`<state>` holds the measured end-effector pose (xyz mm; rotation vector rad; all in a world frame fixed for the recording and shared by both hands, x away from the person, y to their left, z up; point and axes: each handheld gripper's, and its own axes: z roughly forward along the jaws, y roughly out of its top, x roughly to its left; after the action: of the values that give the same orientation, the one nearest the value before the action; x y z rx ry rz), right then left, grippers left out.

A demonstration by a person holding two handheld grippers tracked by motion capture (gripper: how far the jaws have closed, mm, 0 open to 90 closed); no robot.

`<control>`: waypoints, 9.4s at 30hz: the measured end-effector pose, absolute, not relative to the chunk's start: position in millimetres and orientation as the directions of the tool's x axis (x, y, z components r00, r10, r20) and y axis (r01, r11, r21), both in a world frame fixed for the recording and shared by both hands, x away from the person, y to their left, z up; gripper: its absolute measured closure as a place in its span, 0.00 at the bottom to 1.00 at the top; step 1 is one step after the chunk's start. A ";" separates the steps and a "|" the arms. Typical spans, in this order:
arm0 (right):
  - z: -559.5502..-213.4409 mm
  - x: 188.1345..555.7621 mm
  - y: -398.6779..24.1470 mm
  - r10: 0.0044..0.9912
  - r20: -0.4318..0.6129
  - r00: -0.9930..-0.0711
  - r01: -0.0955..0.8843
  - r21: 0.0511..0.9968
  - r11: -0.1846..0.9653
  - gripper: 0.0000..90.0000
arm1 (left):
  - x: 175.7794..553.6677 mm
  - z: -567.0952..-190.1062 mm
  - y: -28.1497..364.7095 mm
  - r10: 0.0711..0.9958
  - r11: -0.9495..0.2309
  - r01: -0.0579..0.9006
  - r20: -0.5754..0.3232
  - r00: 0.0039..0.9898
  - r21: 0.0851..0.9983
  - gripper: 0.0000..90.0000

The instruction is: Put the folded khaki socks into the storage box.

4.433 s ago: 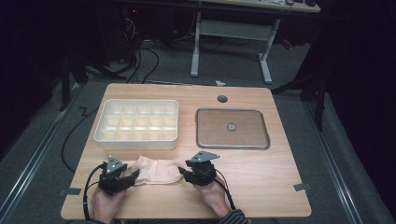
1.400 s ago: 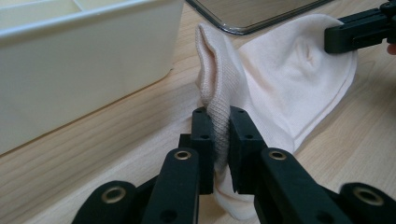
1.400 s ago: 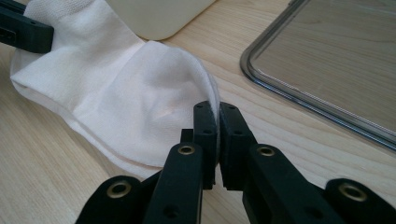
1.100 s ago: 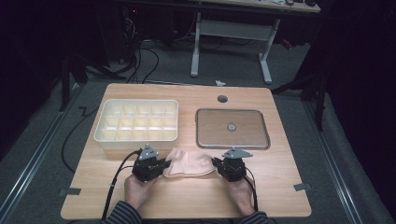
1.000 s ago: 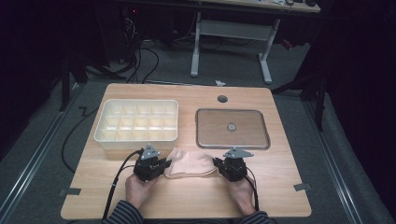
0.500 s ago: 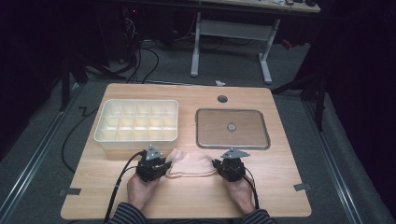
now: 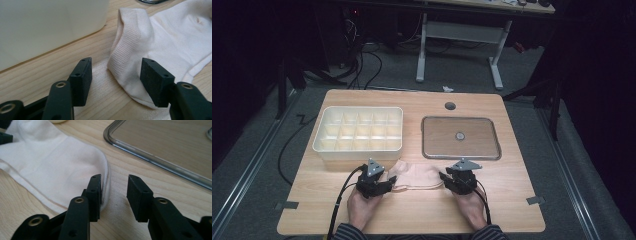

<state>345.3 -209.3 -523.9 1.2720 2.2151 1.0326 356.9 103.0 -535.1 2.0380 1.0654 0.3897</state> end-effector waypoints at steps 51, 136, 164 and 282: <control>-528.7 339.0 -118.8 0.703 0.055 -0.710 0.515 0.721 0.464 0.94 | 353.0 -533.4 101.0 0.812 -0.282 0.595 -0.143 0.566 0.753 0.62; -502.1 340.7 -135.0 0.758 -0.011 -0.653 0.466 0.783 0.413 0.71 | 343.1 -493.3 114.4 0.728 -0.245 0.524 -0.202 0.655 0.815 0.94; -527.7 346.7 -173.6 0.834 0.037 -0.550 0.581 0.735 0.351 0.95 | 342.8 -486.7 102.8 0.696 -0.266 0.513 -0.205 0.688 0.816 0.94; -501.6 338.9 -172.3 0.813 0.040 -0.581 0.519 0.787 0.332 0.78 | 357.4 -497.9 64.4 0.659 -0.320 0.555 -0.241 0.713 0.768 0.59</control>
<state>338.9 -172.3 -501.6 1.1815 2.2406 1.1220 357.4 64.4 -497.9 2.0062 0.9273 0.1427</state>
